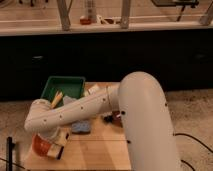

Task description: Wipe red bowl with eraser

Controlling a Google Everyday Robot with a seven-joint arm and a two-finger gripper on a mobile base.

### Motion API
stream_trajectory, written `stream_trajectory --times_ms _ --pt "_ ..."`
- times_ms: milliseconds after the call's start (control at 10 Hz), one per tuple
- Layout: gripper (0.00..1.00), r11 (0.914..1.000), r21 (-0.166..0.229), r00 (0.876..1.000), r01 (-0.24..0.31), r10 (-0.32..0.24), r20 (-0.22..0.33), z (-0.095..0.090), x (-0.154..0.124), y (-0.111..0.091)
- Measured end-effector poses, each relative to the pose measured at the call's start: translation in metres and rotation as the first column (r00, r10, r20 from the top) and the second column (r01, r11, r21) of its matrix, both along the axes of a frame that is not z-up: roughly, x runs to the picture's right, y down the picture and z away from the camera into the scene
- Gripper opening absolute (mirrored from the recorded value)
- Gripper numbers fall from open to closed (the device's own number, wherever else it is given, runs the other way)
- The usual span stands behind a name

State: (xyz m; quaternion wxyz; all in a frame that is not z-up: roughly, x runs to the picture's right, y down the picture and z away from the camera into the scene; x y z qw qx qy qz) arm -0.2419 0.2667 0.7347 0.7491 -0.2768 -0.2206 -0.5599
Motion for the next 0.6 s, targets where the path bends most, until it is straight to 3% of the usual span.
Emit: stream_trajectory --times_ms 300,600 --pt "0.0 0.9998 0.021 0.998 -0.007 0.009 -0.057 0.019 0.009 -0.023" --pt "0.0 0.9988 0.044 0.998 0.024 -0.021 -0.066 0.029 -0.012 -0.04"
